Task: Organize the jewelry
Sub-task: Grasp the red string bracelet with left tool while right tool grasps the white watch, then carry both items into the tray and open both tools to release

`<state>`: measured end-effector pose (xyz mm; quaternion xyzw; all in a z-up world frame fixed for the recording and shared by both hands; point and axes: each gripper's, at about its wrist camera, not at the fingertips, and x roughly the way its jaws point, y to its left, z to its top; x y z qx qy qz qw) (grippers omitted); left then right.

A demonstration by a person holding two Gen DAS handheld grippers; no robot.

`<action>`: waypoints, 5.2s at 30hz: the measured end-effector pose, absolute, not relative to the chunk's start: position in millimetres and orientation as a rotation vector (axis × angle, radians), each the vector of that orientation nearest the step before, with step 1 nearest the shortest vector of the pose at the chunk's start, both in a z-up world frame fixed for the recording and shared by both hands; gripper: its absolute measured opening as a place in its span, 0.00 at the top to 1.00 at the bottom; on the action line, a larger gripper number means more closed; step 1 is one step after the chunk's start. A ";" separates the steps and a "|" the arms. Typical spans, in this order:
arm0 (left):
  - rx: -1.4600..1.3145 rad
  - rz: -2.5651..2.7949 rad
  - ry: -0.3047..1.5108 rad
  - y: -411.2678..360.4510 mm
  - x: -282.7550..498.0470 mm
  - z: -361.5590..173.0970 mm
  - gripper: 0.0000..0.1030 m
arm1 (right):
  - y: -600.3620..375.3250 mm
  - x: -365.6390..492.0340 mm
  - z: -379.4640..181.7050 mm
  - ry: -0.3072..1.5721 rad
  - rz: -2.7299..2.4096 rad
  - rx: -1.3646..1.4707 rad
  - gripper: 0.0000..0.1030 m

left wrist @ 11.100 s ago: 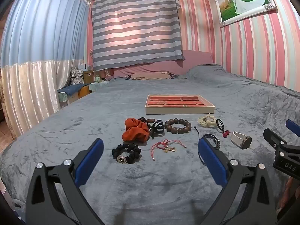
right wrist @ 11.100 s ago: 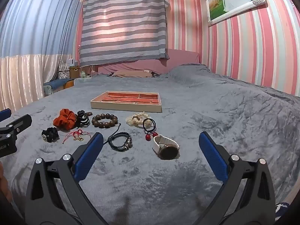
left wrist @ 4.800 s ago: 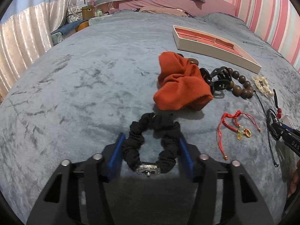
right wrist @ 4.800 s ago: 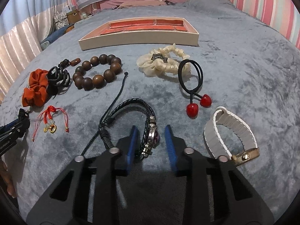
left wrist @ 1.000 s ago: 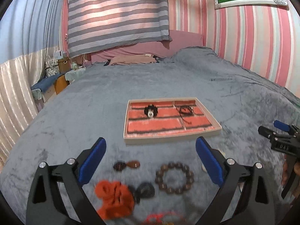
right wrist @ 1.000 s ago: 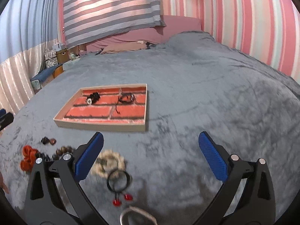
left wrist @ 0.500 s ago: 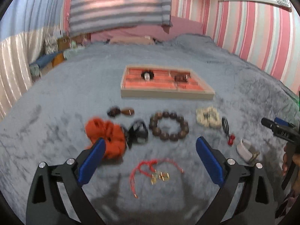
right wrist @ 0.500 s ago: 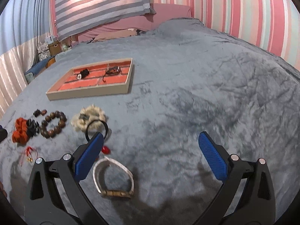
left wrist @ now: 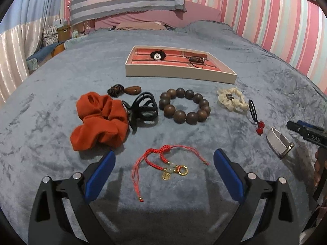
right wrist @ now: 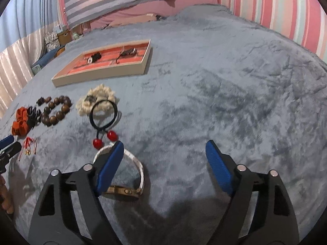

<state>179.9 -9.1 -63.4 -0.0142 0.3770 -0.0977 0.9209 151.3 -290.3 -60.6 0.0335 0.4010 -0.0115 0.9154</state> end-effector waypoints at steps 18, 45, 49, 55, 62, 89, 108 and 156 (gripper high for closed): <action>-0.071 -0.237 0.871 -6.7 198.4 -85.7 0.27 | -276.8 162.5 -86.1 0.972 0.087 0.129 0.47; -0.088 -0.223 0.880 -1.6 213.9 -91.1 0.75 | -250.4 160.3 -91.2 0.965 0.065 0.033 0.75; -0.086 -0.218 0.874 -1.3 213.4 -90.1 0.81 | -250.3 158.9 -90.4 0.959 0.064 0.037 0.77; -0.074 -0.228 0.864 -3.4 211.4 -88.9 0.90 | -250.1 158.1 -89.5 0.951 0.057 0.031 0.77; -0.070 -0.233 0.848 -5.2 208.0 -86.3 0.93 | -252.4 155.5 -87.6 0.936 0.056 0.044 0.83; -0.104 -0.310 0.650 -16.9 275.9 31.4 0.94 | -252.8 223.3 -12.4 0.823 0.060 0.089 0.89; -0.059 -0.208 0.828 -23.2 502.5 -7.9 0.94 | -205.4 447.9 -11.3 0.873 0.045 0.084 0.89; -0.055 -0.125 0.916 -7.3 534.0 -5.2 0.25 | -221.1 485.3 -12.5 0.878 -0.023 0.038 0.23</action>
